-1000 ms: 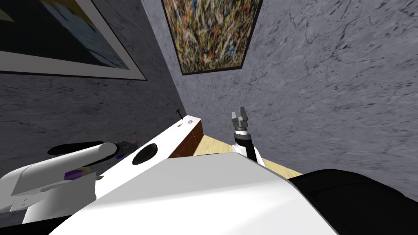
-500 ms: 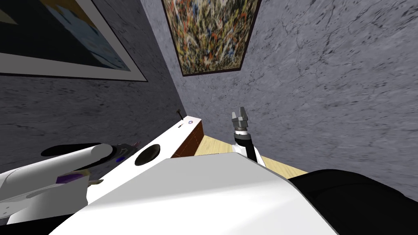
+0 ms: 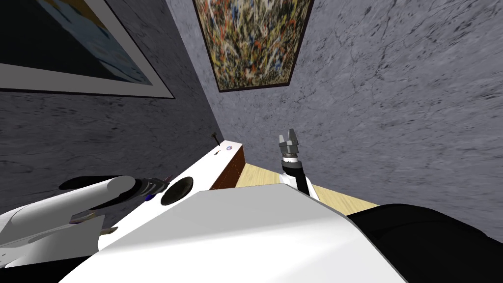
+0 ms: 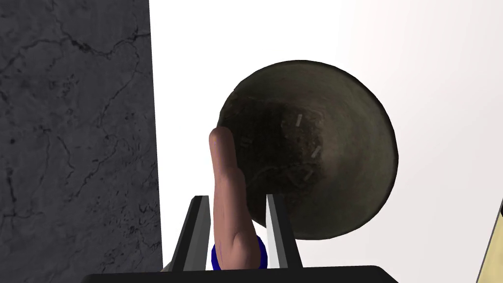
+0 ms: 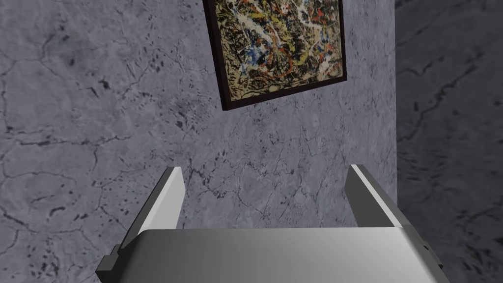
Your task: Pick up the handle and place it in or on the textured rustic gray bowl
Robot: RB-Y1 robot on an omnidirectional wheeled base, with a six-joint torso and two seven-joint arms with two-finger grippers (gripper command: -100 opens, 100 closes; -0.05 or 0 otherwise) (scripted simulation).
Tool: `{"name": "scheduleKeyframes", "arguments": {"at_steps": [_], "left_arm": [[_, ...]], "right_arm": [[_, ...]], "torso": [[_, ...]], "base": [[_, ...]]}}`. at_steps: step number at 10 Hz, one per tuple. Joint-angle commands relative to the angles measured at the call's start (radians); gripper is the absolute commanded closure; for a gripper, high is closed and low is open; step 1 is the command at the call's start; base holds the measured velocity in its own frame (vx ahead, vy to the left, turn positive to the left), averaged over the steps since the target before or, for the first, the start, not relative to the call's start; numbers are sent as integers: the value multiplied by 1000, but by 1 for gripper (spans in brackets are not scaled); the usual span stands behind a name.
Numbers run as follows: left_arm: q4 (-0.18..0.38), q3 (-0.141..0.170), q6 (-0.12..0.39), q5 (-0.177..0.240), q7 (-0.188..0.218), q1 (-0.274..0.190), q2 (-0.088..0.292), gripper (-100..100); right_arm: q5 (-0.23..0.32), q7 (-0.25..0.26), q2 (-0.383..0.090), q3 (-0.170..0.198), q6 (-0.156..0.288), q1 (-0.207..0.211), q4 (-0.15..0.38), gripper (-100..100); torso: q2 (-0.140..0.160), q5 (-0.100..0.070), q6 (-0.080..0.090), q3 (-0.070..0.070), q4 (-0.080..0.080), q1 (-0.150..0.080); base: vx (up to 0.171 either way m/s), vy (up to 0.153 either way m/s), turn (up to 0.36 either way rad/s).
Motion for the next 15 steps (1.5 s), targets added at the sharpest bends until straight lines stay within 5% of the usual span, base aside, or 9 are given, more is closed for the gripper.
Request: {"name": "scheduleKeyframes", "arguments": {"at_steps": [1, 5, 7, 8, 12, 13, 14, 15], "left_arm": [[18, -8, 33, 29, 1, 11, 6, 100], [67, -34, 112, 106, 4, 46, 16, 100], [67, -34, 110, 106, 4, 45, 17, 100], [68, -35, 113, 107, 5, 44, 18, -100], [68, -35, 113, 107, 5, 44, 18, -100], [68, -35, 113, 107, 5, 44, 18, 0], [64, -14, 141, 117, 23, 40, 38, -100], [62, -4, 156, 122, 32, 37, 48, -100]], "right_arm": [[0, 0, 0, 0, 0, 0, 0, 0], [0, 0, 0, 0, 0, 0, 0, 0], [0, 0, 0, 0, 0, 0, 0, 0], [0, 0, 0, 0, 0, 0, 0, 0], [0, 0, 0, 0, 0, 0, 0, 0], [0, 0, 0, 0, 0, 0, 0, 0], [0, 0, 0, 0, 0, 0, 0, 0], [0, 0, 0, 0, 0, 0, 0, 0]], "torso": [[0, 0, 0, 0, 0, 0], [-1, 1, 1, -1, -1, 3], [-2, 1, 1, -2, -2, 2], [-2, 1, 0, -2, -2, 0], [-1, 0, 0, -1, -2, -4], [-1, 0, 0, -1, -2, -4], [-1, 0, 0, -1, -2, -4], [1, 0, 1, 0, -1, -3]], "base": [[24, 76, -66], [21, 96, -90], [17, 62, -33], [2, 8, -1], [0, 0, 0], [0, 0, 0], [-39, 5, -117], [-67, 0, -176]]}}
